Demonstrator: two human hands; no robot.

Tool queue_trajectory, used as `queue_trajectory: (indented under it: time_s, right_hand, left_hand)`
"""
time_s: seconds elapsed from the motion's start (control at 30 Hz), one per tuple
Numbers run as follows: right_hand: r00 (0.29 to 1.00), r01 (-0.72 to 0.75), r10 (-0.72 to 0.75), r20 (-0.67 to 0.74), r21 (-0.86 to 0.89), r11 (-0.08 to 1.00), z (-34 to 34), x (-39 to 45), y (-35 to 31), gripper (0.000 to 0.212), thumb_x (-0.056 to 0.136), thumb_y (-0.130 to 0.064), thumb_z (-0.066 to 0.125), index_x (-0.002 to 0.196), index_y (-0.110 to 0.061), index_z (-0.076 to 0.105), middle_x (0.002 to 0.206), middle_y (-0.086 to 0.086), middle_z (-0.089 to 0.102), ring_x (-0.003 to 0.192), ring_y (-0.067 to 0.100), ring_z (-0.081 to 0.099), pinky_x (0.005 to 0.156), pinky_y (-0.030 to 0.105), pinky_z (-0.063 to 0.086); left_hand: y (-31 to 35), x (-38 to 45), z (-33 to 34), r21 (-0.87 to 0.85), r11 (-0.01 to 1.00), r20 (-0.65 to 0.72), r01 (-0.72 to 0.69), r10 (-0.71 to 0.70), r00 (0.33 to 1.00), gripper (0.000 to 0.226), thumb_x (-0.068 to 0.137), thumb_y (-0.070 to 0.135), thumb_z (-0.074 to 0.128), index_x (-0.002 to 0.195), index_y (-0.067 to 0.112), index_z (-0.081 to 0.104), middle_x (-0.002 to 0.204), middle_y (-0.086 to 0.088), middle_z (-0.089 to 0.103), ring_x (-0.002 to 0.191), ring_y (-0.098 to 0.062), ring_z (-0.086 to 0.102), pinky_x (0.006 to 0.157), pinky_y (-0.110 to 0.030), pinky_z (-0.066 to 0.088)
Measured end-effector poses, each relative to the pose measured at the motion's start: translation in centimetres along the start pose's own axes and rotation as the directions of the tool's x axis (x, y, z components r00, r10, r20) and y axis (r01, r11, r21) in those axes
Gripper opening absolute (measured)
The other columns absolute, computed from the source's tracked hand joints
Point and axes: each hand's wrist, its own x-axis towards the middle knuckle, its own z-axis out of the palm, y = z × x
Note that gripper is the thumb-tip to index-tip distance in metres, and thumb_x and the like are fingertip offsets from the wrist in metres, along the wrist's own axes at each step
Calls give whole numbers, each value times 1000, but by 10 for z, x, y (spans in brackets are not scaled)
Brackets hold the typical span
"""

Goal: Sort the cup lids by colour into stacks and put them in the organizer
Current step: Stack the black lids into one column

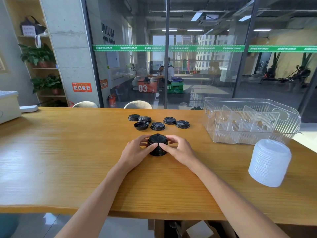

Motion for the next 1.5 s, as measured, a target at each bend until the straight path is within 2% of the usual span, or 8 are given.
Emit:
queue_trajectory:
  time_s: [0.3, 0.43, 0.63, 0.93, 1.07, 1.17, 1.37, 1.5]
  right_hand:
    - [1000, 14, -15, -21, -57, 998, 0, 6, 3, 66, 89, -55, 81, 143, -19, 68, 140, -5, 69, 120, 10, 64, 91, 26, 50]
    - [1000, 17, -18, -14, -37, 999, 0, 4, 3, 64, 89, -54, 82, 142, -20, 69, 137, -8, 71, 120, 11, 66, 99, 34, 56]
    - [1000, -1, 2, -25, 10, 1000, 0, -1, 3, 58, 87, -58, 82, 135, -29, 71, 123, -19, 72, 114, -3, 64, 92, 20, 50]
    - [999, -39, 41, -28, 83, 996, -1, -1, 2, 58, 88, -57, 82, 135, -26, 71, 122, -17, 71, 113, -6, 63, 86, 11, 46]
    - [997, -66, 73, -40, 160, 985, -3, 4, 4, 56, 87, -57, 82, 133, -27, 71, 121, -17, 73, 117, -2, 64, 98, 23, 52]
    - [990, -108, 127, -56, 266, 958, -10, 11, 7, 59, 86, -59, 83, 132, -26, 69, 119, -15, 74, 118, 4, 67, 93, 32, 62]
    - [963, -146, 179, -203, 170, 975, -35, 51, 22, 54, 90, -49, 83, 134, -22, 67, 118, -11, 72, 116, 8, 66, 103, 43, 58]
    - [933, -223, 219, -287, 18, 975, -45, 81, 39, 57, 89, -48, 84, 135, -21, 65, 118, -9, 72, 109, 9, 66, 87, 27, 51]
  left_hand:
    - [-3, 3, 1, 51, 999, -10, 0, 0, 1000, 76, 91, 63, 75, 152, 19, 61, 142, 1, 71, 128, -11, 67, 107, -46, 57]
    - [-3, 2, 1, 93, 995, -20, 18, -16, 1000, 78, 91, 68, 73, 152, 22, 61, 140, 1, 72, 130, -15, 66, 106, -48, 58]
    - [-3, -1, 0, 85, 996, -23, -16, 18, 1000, 65, 91, 67, 73, 146, 32, 65, 128, 16, 76, 118, 2, 68, 103, -40, 59]
    - [-2, -2, -3, 44, 999, 34, -5, 3, 999, 82, 83, 66, 83, 151, 27, 61, 134, 13, 73, 121, -1, 66, 104, -35, 58]
    - [-1, 0, -2, 50, 999, 39, -7, 5, 999, 84, 80, 62, 87, 151, 26, 61, 135, 8, 73, 123, -5, 67, 107, -37, 57]
    - [-2, 1, 0, 81, 997, 46, -5, 1, 999, 88, 77, 61, 90, 152, 27, 58, 137, 7, 72, 125, -7, 66, 109, -39, 55]
    - [-9, 6, 3, 129, 992, 52, 10, -17, 998, 95, 74, 68, 88, 154, 29, 52, 137, 6, 71, 128, -11, 64, 111, -44, 52]
    - [-14, 10, 7, 155, 988, 43, 13, -20, 999, 97, 73, 74, 85, 154, 32, 52, 138, 8, 70, 130, -12, 62, 110, -43, 52]
